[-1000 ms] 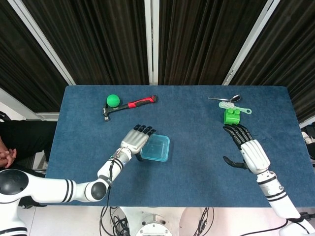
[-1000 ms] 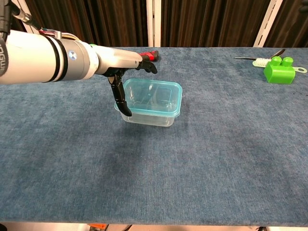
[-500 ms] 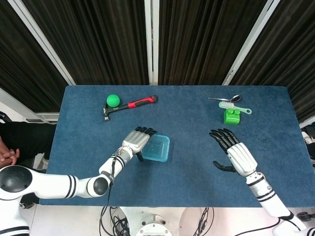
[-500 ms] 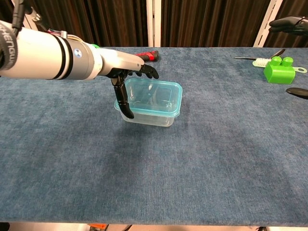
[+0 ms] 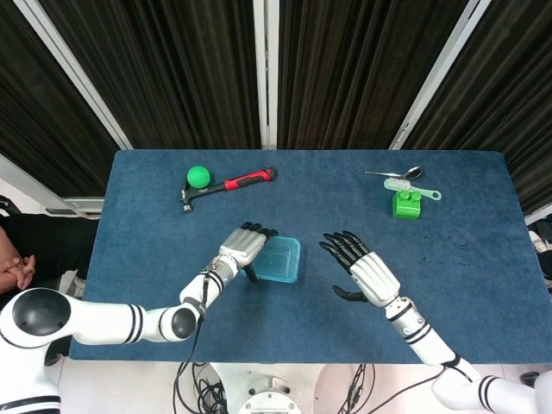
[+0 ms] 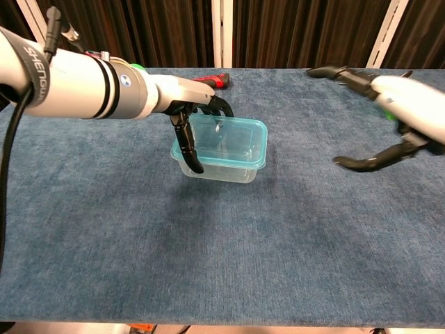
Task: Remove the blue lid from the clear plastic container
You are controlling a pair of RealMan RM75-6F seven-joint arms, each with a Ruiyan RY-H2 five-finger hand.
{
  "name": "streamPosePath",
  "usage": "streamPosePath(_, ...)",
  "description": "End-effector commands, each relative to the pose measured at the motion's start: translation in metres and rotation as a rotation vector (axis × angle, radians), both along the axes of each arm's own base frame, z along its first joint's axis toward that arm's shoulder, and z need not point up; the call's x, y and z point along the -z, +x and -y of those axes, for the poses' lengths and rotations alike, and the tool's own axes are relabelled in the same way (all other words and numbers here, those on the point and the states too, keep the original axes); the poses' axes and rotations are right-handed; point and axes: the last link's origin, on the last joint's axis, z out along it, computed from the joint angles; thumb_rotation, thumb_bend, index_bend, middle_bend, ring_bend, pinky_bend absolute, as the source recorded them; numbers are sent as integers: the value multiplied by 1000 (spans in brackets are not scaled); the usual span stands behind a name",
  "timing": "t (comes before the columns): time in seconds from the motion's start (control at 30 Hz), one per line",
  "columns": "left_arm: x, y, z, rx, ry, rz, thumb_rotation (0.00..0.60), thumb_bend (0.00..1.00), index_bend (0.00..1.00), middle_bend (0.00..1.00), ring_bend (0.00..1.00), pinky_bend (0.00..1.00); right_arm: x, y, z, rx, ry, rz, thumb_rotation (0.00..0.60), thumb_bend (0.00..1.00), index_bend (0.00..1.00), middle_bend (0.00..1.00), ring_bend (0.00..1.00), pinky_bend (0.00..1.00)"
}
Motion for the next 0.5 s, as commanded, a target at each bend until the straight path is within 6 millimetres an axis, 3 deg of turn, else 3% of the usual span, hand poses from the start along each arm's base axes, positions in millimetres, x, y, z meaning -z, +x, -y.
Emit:
streamPosePath(0.03, 2, 1, 1, 7, 2, 0, 600, 0, 188, 190, 56, 50, 24, 15, 9, -54, 1, 29, 600, 180, 0, 0, 0, 0)
streamPosePath(0.5, 4, 1, 2, 7, -1, 10, 600, 0, 188, 194, 56, 54, 58, 33, 13, -138, 12, 39, 600, 202, 0, 0, 0, 0)
